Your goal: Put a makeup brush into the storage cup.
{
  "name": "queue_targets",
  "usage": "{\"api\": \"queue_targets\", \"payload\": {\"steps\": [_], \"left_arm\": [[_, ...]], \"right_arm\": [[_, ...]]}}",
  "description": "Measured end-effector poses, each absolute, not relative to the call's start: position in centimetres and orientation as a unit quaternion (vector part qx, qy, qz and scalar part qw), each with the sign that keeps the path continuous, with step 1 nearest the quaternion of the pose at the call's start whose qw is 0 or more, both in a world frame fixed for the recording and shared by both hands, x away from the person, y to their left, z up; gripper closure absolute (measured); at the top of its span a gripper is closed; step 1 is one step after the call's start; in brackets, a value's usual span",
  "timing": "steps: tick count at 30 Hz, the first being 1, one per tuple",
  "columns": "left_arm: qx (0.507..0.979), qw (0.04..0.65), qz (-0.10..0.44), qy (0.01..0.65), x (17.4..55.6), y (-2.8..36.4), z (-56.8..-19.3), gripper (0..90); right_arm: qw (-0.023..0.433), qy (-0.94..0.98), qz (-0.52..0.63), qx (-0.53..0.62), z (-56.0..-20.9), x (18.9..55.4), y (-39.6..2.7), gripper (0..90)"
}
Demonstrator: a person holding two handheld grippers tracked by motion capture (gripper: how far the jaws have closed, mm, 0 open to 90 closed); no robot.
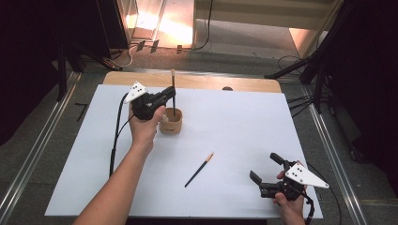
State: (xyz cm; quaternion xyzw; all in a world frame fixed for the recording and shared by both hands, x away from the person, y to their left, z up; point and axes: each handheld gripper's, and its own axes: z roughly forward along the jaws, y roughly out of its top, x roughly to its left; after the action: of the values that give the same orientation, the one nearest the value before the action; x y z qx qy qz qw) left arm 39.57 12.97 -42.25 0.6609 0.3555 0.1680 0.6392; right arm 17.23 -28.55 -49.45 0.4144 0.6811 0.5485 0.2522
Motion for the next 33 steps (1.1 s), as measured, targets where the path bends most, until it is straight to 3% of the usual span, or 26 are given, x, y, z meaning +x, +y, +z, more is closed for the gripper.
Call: {"api": "queue_targets", "payload": {"steps": [33], "left_arm": [[0.681,0.61,0.175,0.365,38.9,12.4,-44.6,84.5]], "right_arm": [[0.247,0.682,0.548,0.416,-49.6,17.3,-28.7,0.2]]}}
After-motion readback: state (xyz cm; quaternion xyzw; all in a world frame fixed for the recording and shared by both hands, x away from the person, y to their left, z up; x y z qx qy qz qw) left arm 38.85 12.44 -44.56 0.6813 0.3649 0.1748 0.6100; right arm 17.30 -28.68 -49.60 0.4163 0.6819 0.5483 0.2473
